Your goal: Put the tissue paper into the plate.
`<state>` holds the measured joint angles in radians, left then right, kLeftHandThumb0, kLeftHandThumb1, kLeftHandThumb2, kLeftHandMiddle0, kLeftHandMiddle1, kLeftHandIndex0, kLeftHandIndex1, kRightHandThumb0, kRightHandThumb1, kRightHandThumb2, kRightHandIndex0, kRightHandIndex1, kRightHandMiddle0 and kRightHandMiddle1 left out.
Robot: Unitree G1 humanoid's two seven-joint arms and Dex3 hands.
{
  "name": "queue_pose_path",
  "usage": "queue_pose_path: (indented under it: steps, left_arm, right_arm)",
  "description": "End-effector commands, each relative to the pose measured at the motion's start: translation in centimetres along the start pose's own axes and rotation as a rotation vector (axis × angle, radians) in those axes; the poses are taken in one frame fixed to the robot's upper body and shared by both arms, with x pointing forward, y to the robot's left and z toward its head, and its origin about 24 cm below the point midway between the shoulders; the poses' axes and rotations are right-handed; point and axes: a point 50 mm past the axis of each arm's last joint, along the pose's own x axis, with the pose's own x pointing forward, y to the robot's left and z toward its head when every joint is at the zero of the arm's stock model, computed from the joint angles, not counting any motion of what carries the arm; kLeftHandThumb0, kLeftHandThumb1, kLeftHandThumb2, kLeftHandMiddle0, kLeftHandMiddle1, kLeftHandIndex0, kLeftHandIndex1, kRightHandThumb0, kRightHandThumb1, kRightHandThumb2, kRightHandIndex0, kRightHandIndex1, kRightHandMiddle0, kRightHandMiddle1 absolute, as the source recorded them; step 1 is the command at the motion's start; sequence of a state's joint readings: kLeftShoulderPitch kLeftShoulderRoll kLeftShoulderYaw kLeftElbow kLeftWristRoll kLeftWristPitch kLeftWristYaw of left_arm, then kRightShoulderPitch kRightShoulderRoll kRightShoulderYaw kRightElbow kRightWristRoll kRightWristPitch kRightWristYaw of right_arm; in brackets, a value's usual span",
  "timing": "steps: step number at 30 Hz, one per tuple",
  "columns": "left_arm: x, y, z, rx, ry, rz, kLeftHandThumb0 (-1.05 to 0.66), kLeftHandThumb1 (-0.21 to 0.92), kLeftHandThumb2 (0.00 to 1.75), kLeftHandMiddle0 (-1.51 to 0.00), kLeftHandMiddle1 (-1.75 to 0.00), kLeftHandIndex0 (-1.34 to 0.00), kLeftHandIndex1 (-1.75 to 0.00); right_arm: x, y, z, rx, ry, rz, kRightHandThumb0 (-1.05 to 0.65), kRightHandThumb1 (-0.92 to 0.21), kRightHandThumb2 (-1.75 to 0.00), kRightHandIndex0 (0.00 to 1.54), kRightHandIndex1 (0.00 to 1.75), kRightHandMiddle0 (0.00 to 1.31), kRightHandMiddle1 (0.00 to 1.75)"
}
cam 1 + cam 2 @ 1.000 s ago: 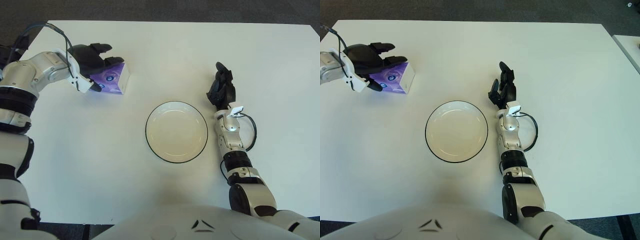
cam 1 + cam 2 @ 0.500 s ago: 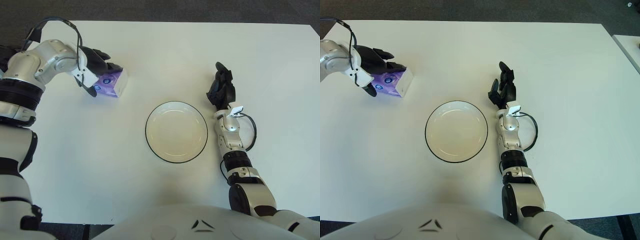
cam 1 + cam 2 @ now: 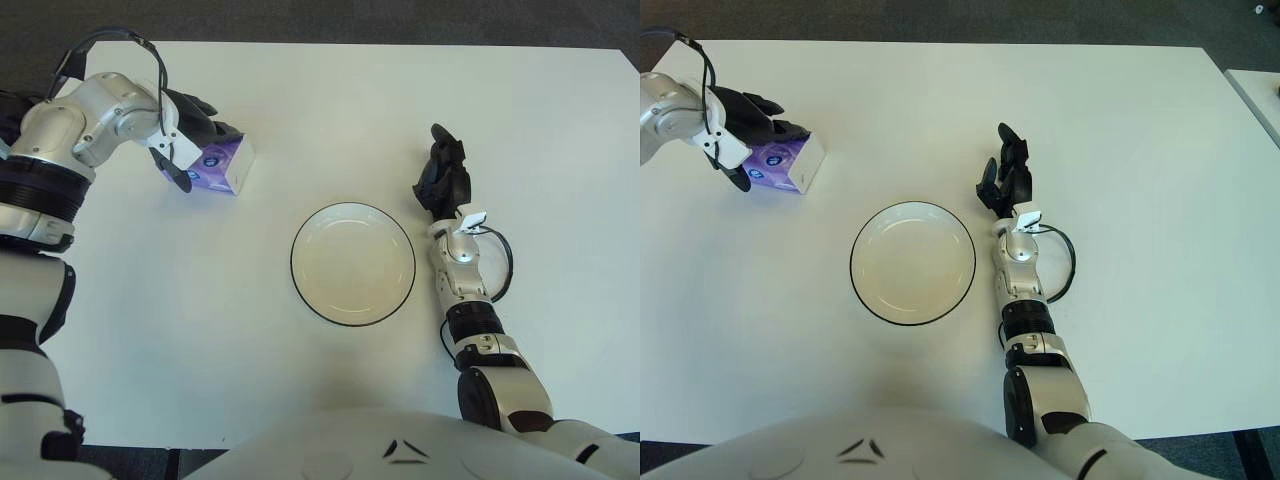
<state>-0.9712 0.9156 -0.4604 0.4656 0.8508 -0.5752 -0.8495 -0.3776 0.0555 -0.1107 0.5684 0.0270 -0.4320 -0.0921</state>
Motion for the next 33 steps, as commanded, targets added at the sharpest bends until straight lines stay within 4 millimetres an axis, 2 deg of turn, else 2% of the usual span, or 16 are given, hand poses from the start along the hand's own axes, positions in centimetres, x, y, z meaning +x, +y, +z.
queue_pose_path:
  steps: [1,6,19,25,33]
  left_arm:
    - [-0.2,-0.7,-0.4,-0.031,0.027,0.021,-1.05,0.92,0.19,0.00,0.00,0.00,0.00]
    - [-0.2,-0.7,-0.8,-0.054,0.040,0.074,-1.05,0.92,0.29,0.00,0.00,0.00,0.00]
    - [0.6,-1.2,-1.0,-0.079,0.048,0.140,-1.05,0.92,0.37,0.00,0.00,0.00,0.00]
    - [1.0,-1.7,-0.9,-0.077,0.054,0.173,-1.05,0.92,0.47,0.00,0.00,0.00,0.00]
    - [1.8,-3.1,-1.6,-0.148,0.106,0.233,-1.05,0.92,0.49,0.00,0.00,0.00,0.00]
  right_arm:
    - [-4.9,-1.4,-6.5,0.002,0.341,-0.055,-0.74,-0.92,-0.84,0.21,0.01,0.00,0.55]
    - [-4.9,-1.5,-6.5,0.004,0.343,-0.054,-0.74,-0.92,-0.85,0.21,0.01,0.00,0.55]
    - [-4.9,-2.0,-6.6,0.010,0.342,-0.057,-0.73,-0.92,-0.84,0.22,0.01,0.00,0.57]
    - [-4.9,-2.5,-6.6,0.013,0.338,-0.053,-0.72,-0.92,-0.85,0.22,0.01,0.00,0.56]
    - [-5.0,-3.1,-6.7,0.008,0.335,-0.039,-0.67,-0.92,-0.87,0.21,0.00,0.00,0.52]
